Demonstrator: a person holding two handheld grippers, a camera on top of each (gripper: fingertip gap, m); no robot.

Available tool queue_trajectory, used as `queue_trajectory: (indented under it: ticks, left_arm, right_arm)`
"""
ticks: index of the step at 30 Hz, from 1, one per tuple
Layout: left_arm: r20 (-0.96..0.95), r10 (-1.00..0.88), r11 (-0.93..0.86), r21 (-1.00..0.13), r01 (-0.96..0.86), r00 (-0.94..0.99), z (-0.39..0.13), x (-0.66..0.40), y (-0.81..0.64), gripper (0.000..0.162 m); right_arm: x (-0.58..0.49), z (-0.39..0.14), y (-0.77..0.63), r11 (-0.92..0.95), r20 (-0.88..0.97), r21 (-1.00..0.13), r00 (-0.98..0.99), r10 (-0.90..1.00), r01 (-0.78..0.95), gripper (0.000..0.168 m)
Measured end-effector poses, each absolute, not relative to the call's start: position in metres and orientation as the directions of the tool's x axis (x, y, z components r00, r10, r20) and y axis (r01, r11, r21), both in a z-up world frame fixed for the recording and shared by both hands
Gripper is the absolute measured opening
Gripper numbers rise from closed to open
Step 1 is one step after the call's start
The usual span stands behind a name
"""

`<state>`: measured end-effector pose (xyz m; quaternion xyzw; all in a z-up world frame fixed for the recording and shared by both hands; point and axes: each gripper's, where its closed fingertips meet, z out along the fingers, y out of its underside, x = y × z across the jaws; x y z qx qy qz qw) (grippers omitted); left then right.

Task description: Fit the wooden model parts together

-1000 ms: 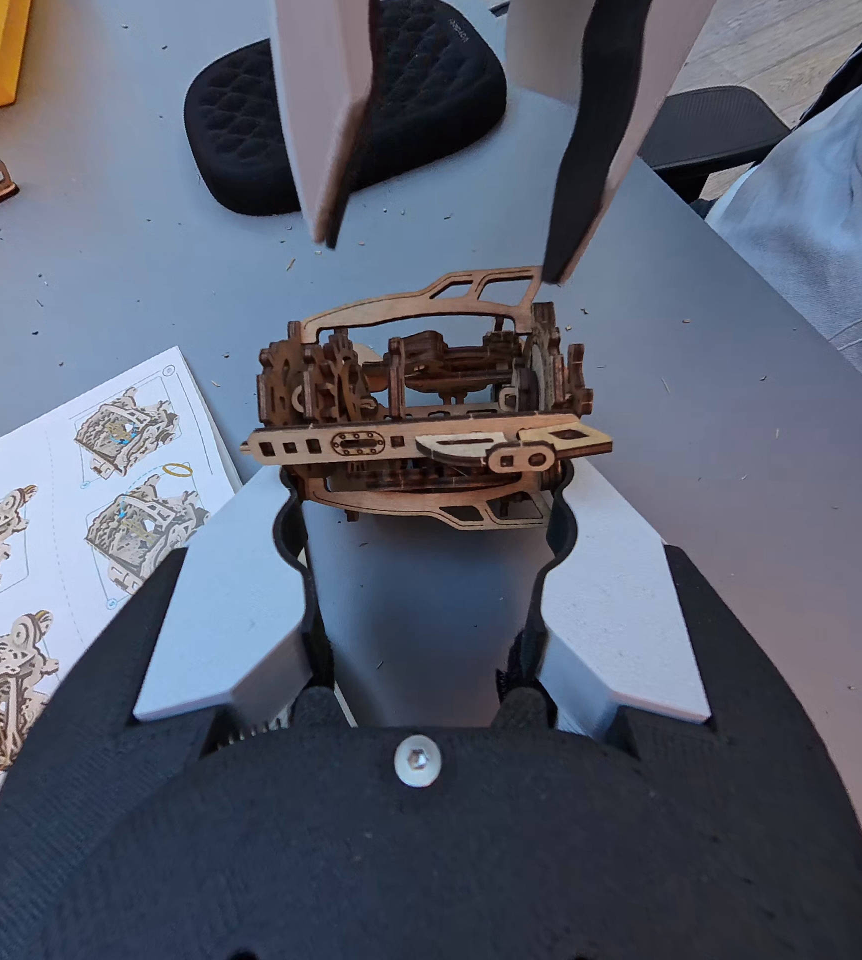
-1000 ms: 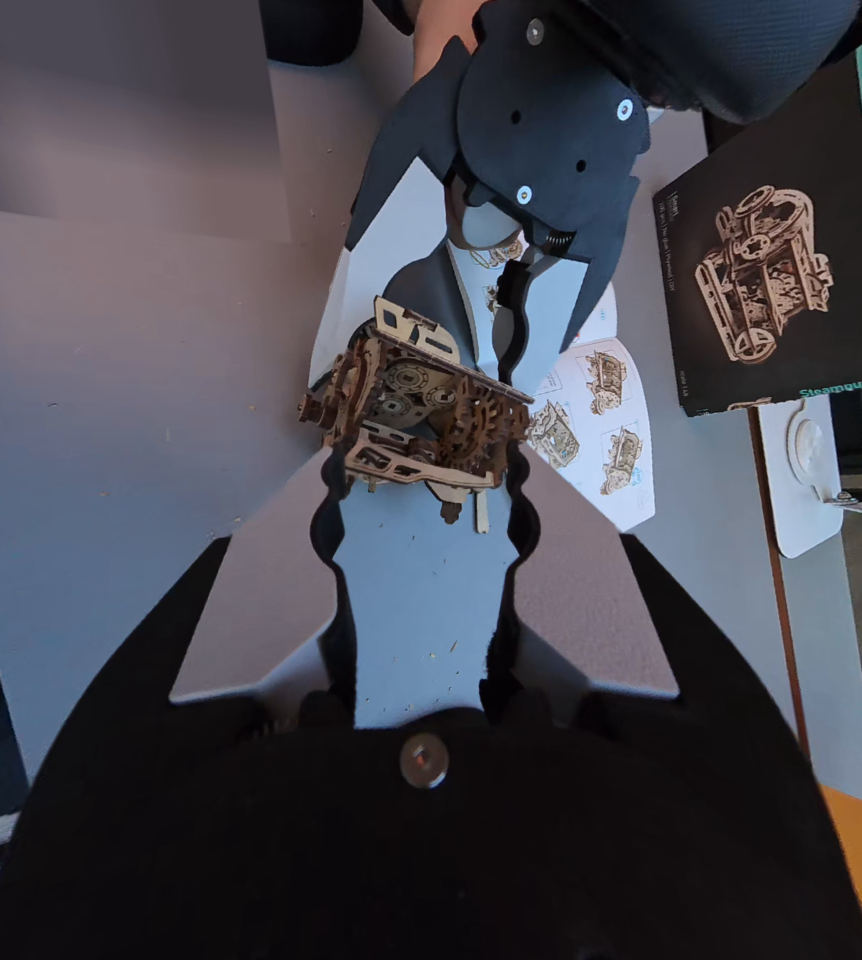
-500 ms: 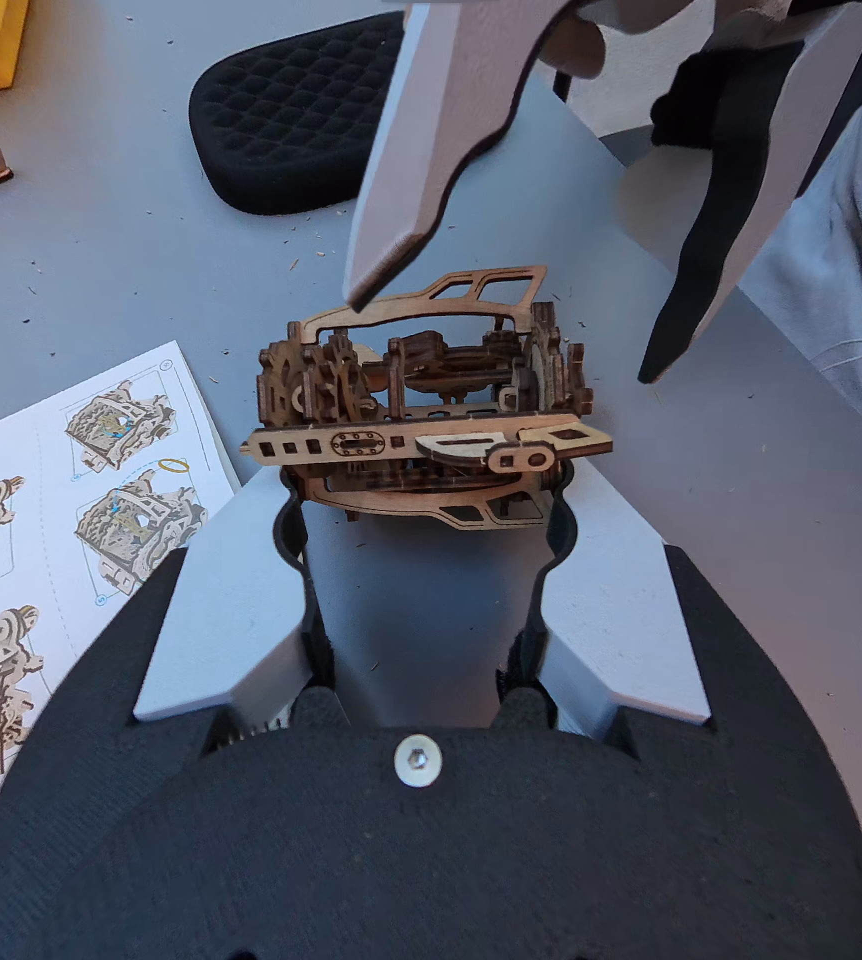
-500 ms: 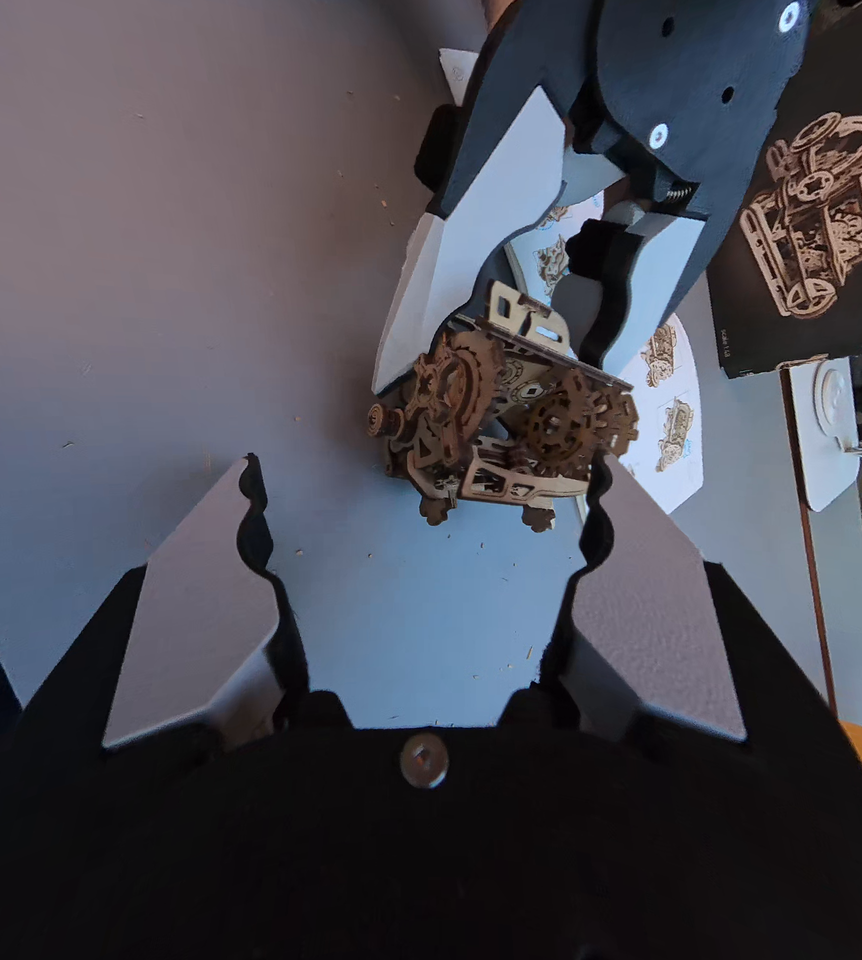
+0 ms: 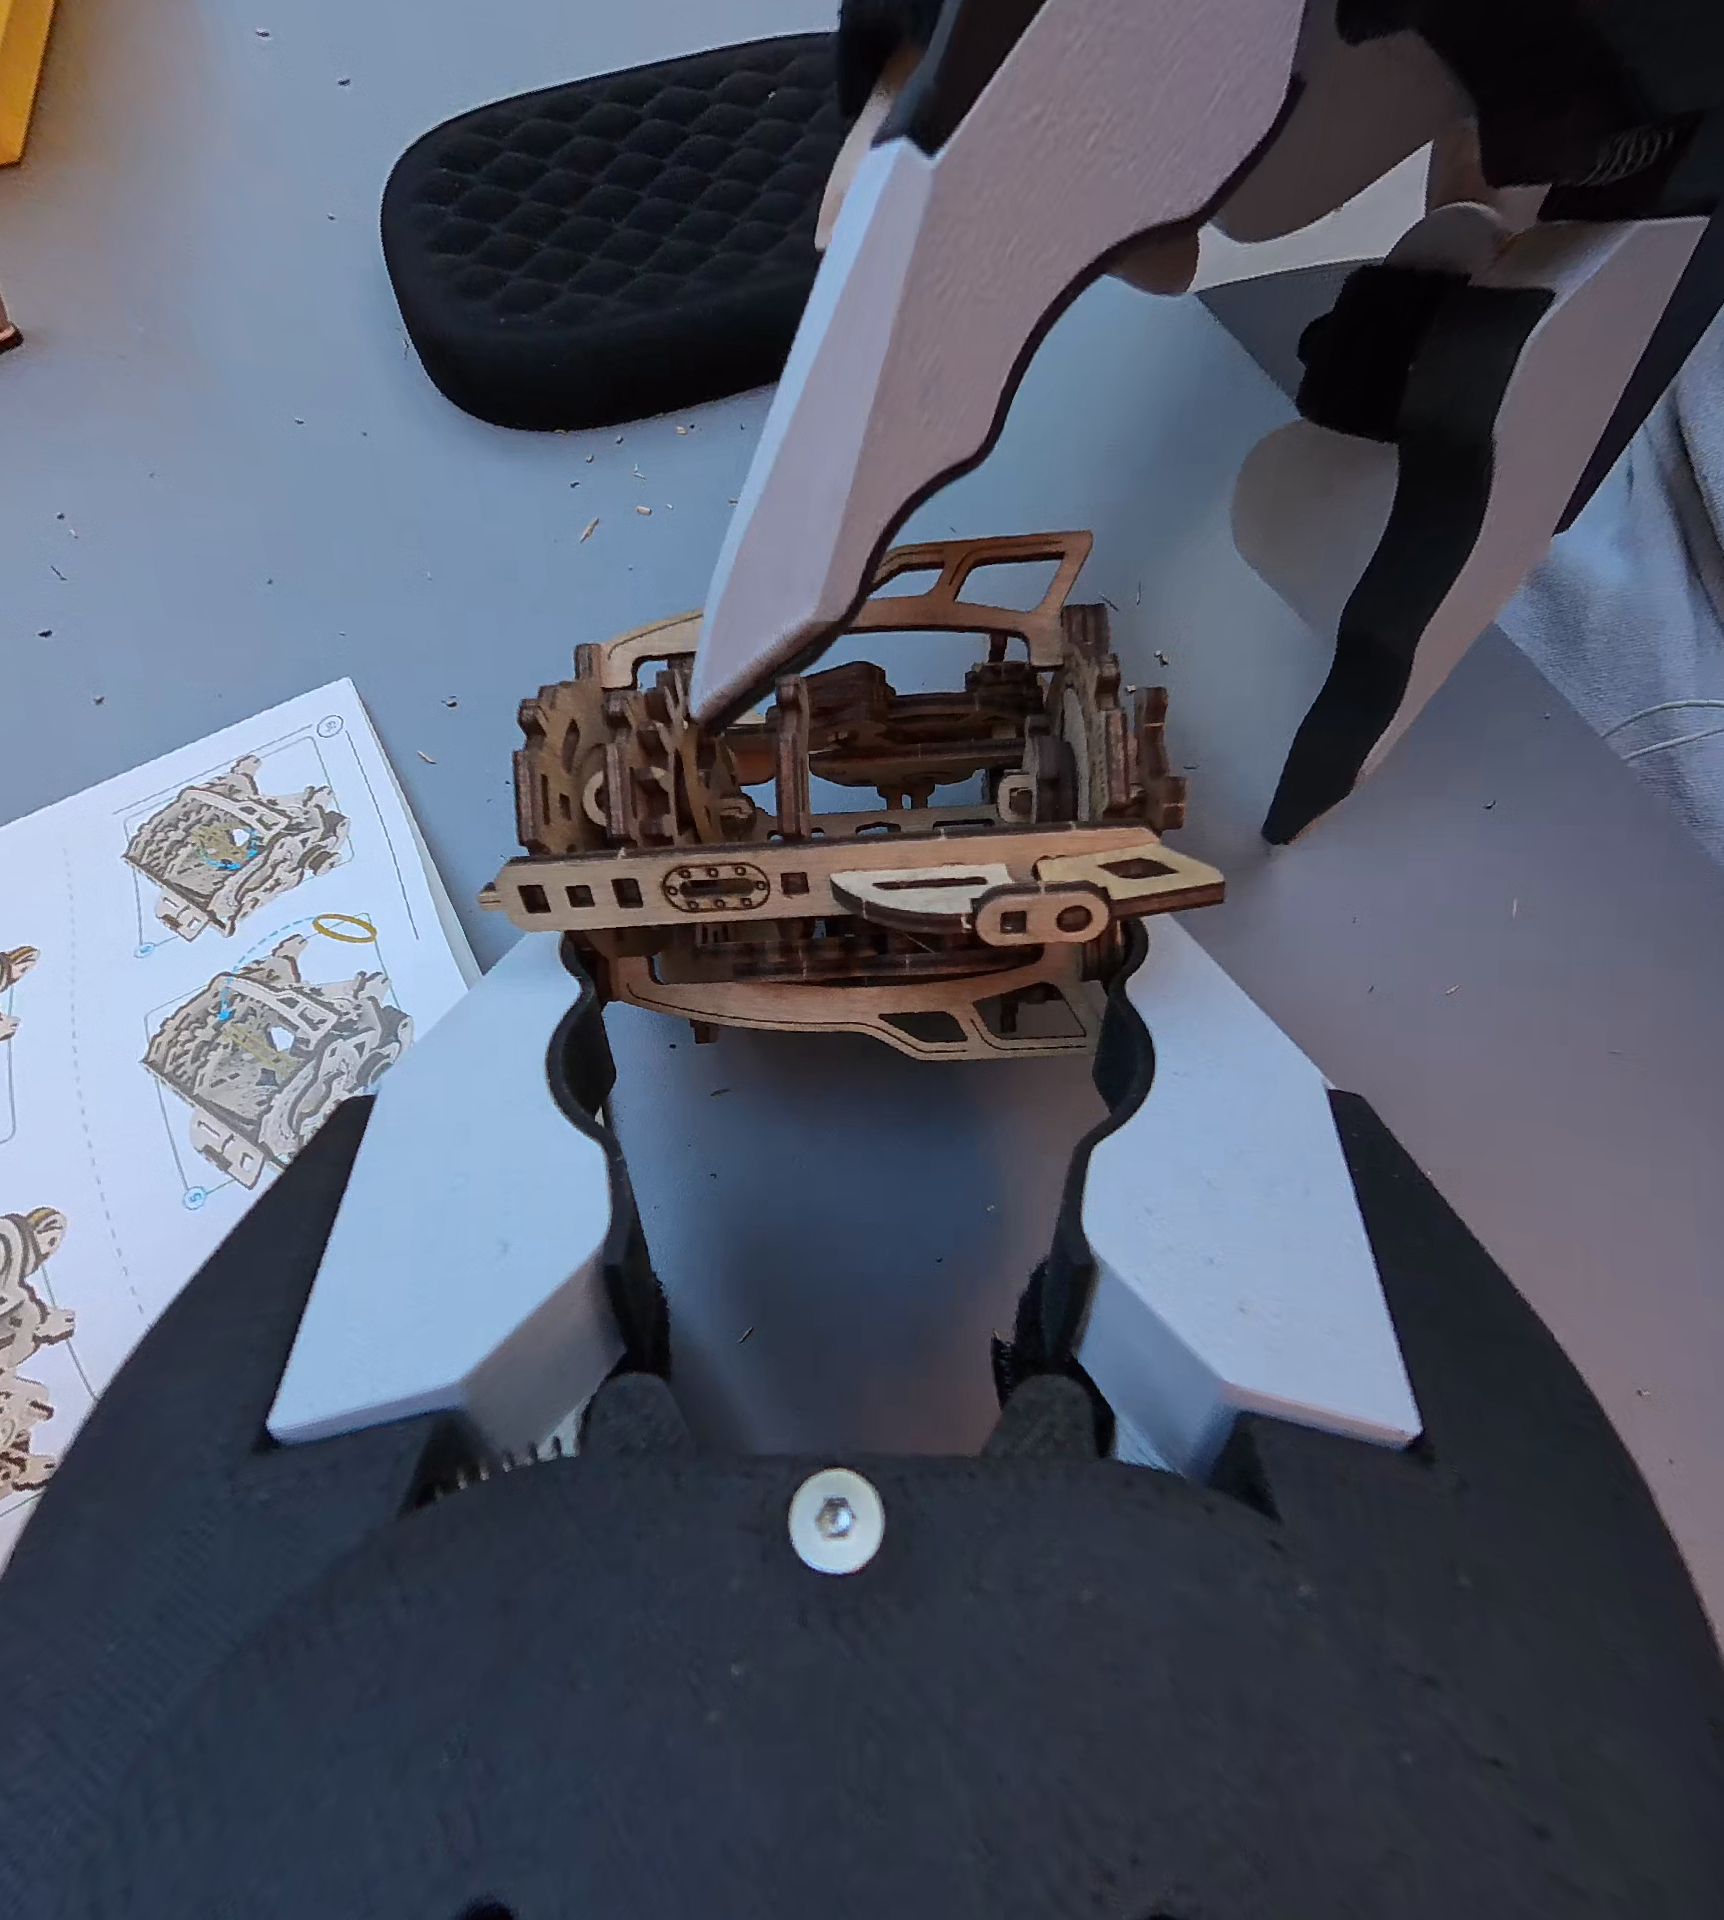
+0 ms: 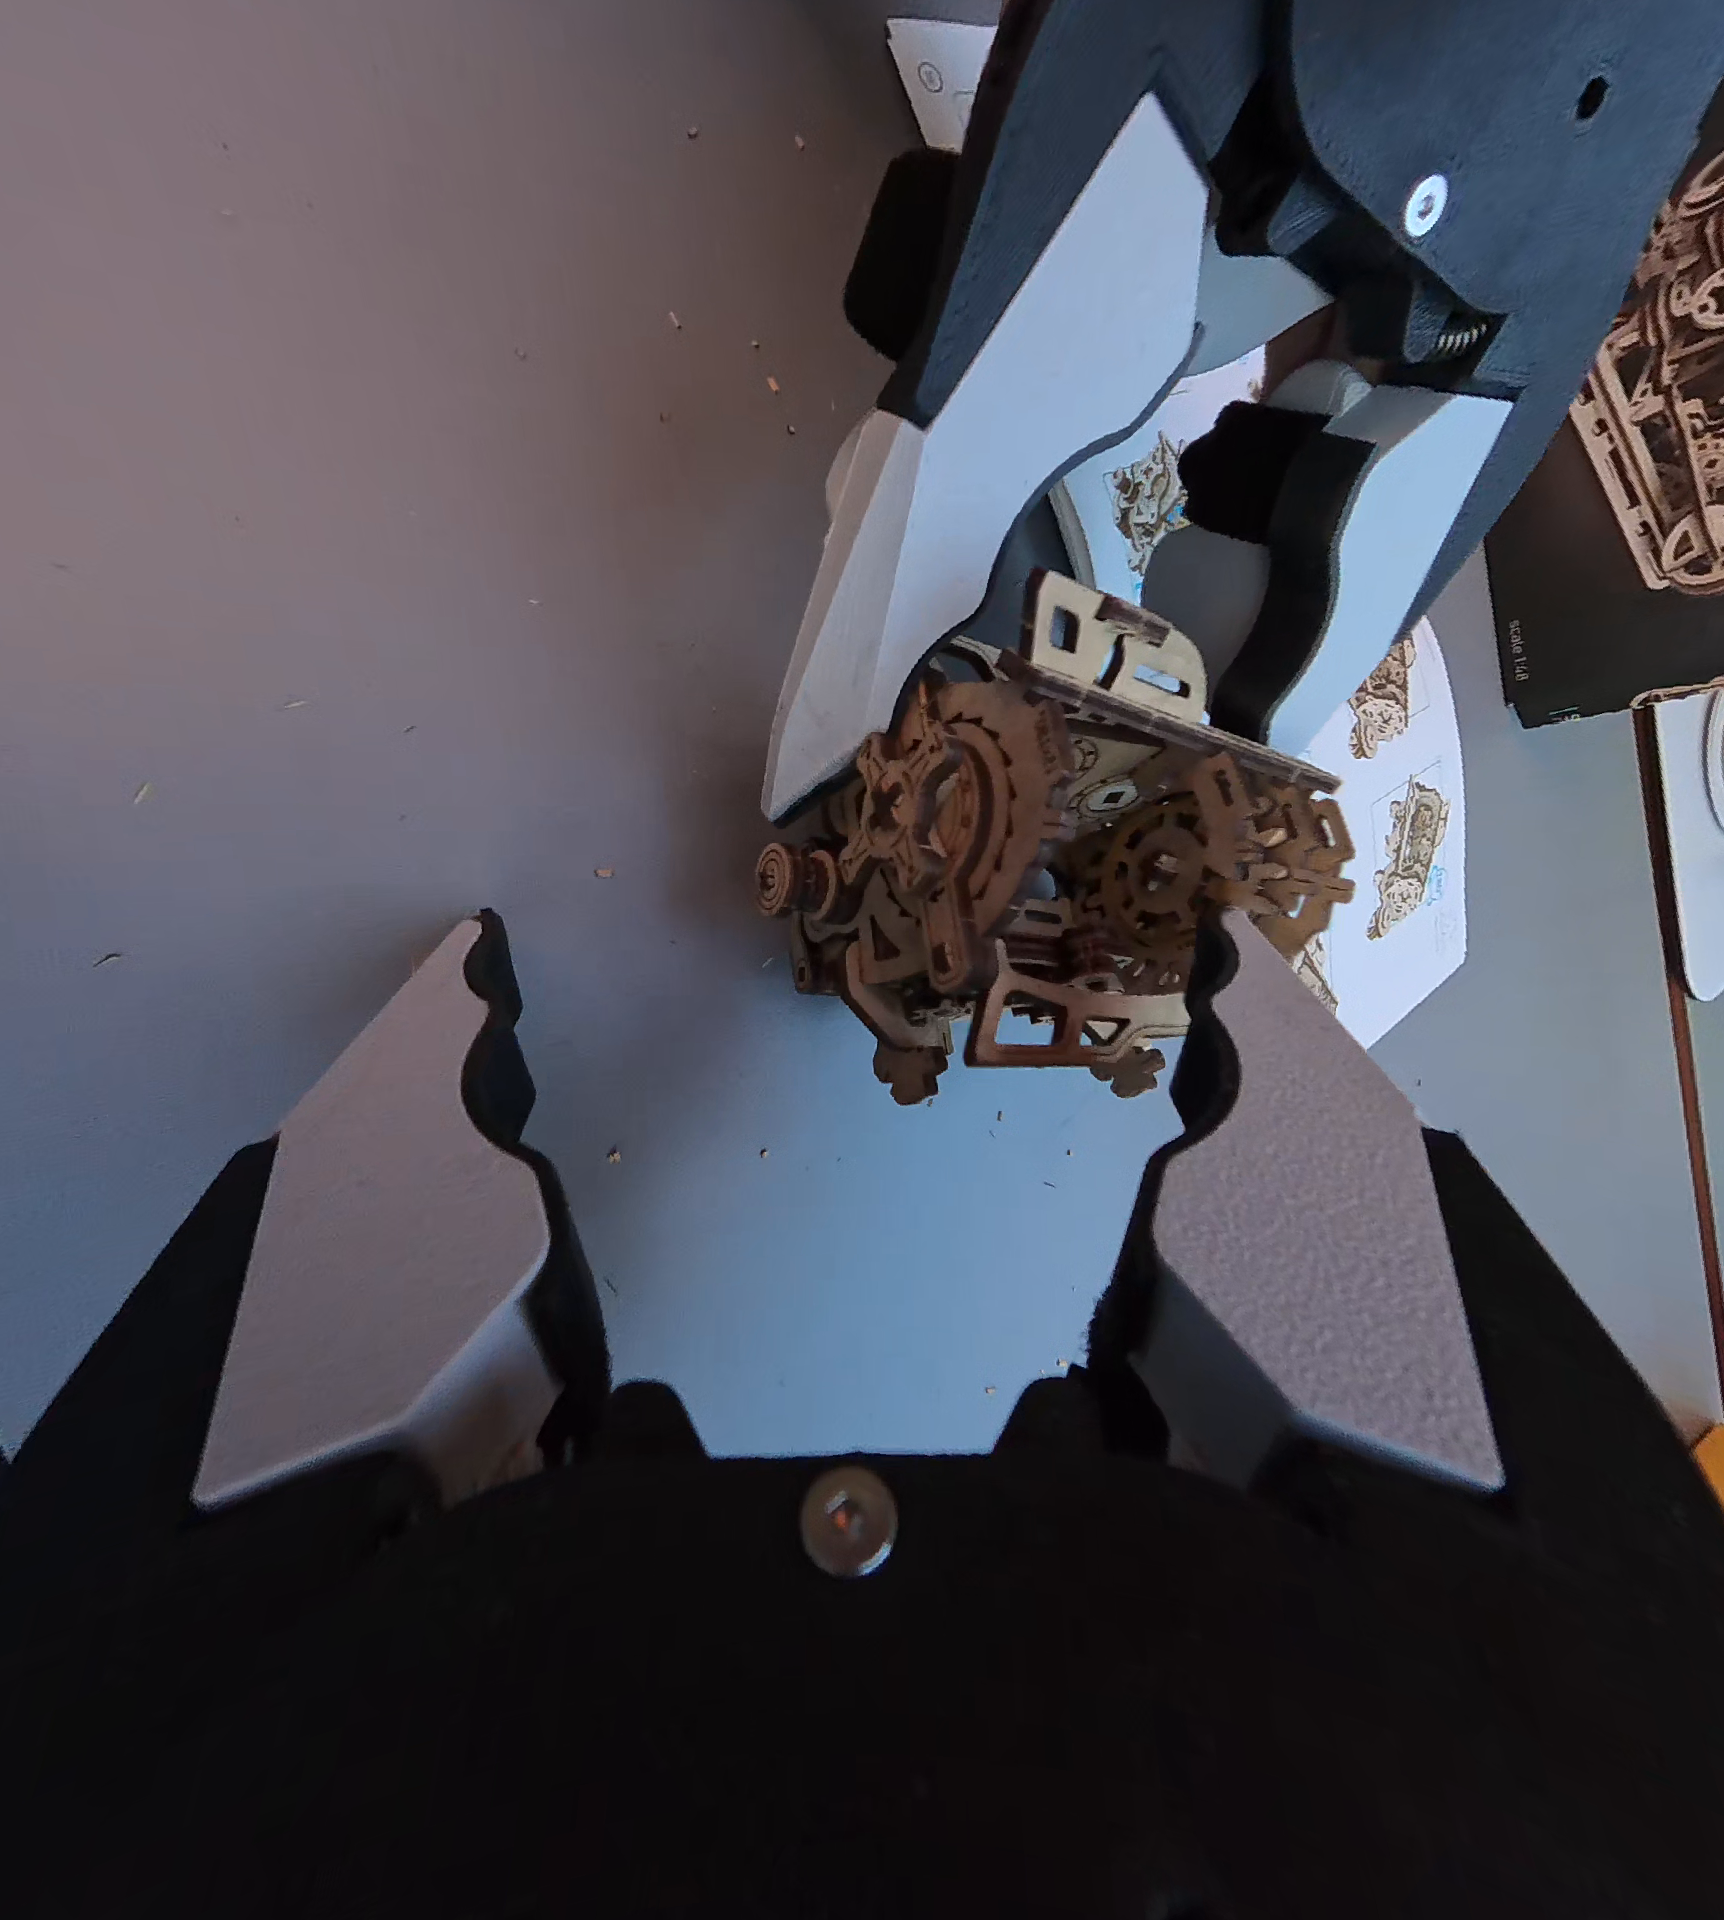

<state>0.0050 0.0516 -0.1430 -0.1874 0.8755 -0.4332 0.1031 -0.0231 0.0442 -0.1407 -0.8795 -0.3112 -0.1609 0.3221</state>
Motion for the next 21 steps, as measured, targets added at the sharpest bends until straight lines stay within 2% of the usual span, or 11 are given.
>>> queue_trajectory:
  ticks: [10, 16, 21]
  left_arm:
    - [-0.035, -0.413, 0.569, -0.790, -0.228, -0.910, -0.1442, 0.0044, 0.0524, 0.094]
    - [-0.027, -0.412, 0.562, -0.795, -0.231, -0.911, -0.1438, 0.0042, 0.0525, 0.094]
    - [-0.030, -0.410, 0.564, -0.794, -0.227, -0.912, -0.1436, 0.0038, 0.0520, 0.094]
  right_arm:
    - [-0.0245, -0.1415, 0.0485, -0.625, 0.497, -0.464, 0.769, 0.402, 0.627, 0.126]
    - [-0.0189, -0.1370, 0.0455, -0.587, 0.560, -0.417, 0.705, 0.435, 0.694, 0.126]
    - [-0.0207, -0.1361, 0.0480, -0.561, 0.569, -0.425, 0.692, 0.445, 0.711, 0.125]
